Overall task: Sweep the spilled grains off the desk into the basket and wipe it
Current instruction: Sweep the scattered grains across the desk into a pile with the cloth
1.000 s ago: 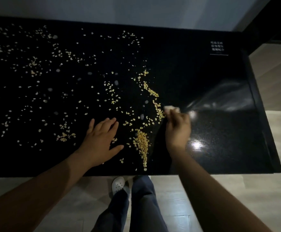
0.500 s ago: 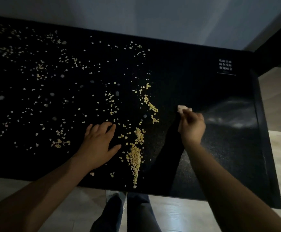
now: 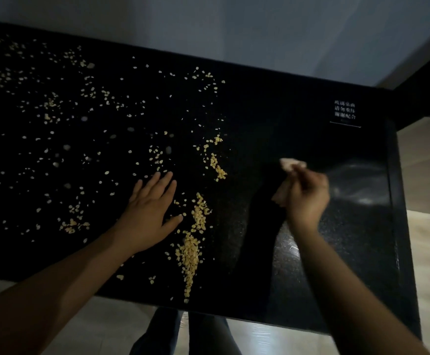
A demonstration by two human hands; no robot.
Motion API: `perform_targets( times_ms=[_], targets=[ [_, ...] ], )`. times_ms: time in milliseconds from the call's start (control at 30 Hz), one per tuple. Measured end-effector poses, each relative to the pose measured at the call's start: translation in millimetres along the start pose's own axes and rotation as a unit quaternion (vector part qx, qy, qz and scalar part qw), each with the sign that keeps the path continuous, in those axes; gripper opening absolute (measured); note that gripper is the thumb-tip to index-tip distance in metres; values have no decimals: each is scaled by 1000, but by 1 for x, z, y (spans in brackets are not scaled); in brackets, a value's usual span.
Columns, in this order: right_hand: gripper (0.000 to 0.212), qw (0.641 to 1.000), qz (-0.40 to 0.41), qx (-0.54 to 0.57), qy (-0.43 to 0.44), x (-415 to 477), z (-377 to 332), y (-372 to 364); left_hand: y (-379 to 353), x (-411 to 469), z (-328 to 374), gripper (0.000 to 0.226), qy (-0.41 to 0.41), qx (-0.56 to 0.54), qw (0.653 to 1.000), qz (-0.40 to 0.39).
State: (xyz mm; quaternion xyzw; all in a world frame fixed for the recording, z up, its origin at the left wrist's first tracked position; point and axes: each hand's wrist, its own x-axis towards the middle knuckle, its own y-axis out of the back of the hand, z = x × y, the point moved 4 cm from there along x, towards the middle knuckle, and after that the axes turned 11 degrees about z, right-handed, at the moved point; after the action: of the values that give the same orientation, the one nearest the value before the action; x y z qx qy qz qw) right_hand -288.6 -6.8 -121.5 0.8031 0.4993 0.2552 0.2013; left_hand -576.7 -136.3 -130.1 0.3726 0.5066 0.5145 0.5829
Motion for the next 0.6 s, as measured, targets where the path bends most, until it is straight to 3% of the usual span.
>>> perform_targets(
  times_ms=[100,200,333,500,600],
  targets=[
    [24,997,6,-56,-43,47,28,0,-1,7,2,99,15,15,1000,-7],
    [24,996,-29,-80,-18,44,34,-24,-5,12,-1,101,19,42,999,-13],
    [22,994,-94,-22,46,-10,-5,-66,-5,14,-6,99,21,42,999,-13],
    [19,966,-223,47,120,-87,-57,-91,5,13,-20,99,32,37,999,-5],
    [19,974,-193,86,74,-77,-63,-74,9,14,-36,101,38,25,999,-11]
  ],
)
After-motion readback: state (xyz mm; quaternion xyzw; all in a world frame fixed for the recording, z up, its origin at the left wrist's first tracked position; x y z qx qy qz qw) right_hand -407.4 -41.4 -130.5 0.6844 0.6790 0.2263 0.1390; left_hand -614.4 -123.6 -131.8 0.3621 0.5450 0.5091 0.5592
